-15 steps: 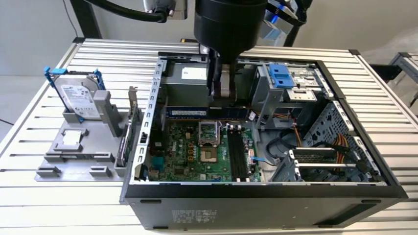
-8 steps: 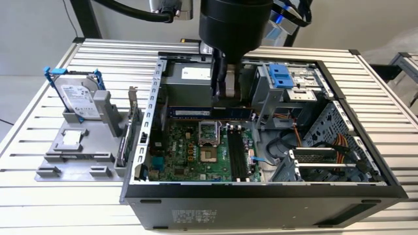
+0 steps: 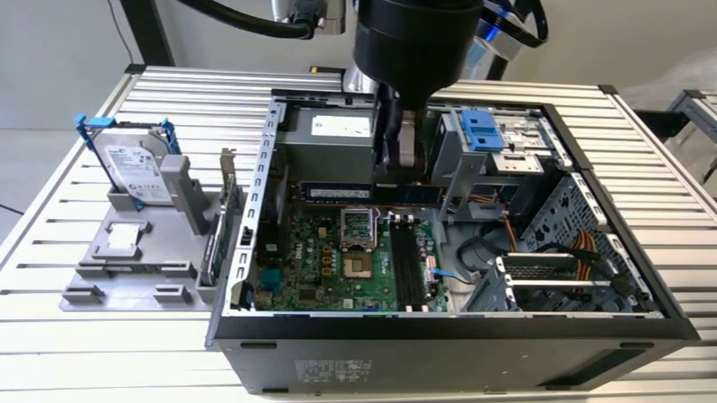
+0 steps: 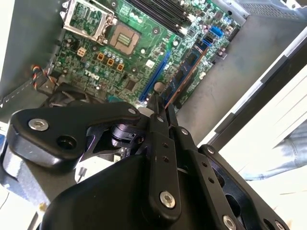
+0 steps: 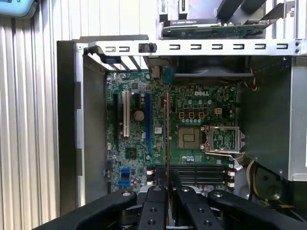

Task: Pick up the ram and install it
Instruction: 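Pick up the ram and move it above insertion slot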

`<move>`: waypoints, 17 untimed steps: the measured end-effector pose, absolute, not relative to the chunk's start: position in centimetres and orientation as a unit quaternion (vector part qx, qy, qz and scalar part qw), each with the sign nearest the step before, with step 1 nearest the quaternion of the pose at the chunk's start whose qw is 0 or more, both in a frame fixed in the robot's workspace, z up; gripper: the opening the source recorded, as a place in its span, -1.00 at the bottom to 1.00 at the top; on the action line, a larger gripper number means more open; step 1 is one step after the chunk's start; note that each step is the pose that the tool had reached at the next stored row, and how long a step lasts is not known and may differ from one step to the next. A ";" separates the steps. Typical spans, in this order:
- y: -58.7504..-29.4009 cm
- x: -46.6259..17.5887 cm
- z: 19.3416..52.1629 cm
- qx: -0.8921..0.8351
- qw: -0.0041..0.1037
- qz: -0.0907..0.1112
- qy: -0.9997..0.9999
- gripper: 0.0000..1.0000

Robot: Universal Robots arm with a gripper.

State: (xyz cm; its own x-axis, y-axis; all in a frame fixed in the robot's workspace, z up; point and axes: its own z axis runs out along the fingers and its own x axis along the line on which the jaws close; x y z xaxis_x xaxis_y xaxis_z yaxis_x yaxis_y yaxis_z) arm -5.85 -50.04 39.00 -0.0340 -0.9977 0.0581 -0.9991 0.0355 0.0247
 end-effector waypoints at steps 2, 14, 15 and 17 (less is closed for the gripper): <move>-50.0 -5.7 39.0 0.691 0.030 0.011 -0.723 -1.00; -50.0 -4.7 39.0 0.679 0.030 0.011 -0.733 -1.00; -50.0 -4.6 39.0 0.679 0.030 0.011 -0.733 -1.00; -50.0 -4.5 39.0 0.679 0.030 0.011 -0.733 -1.00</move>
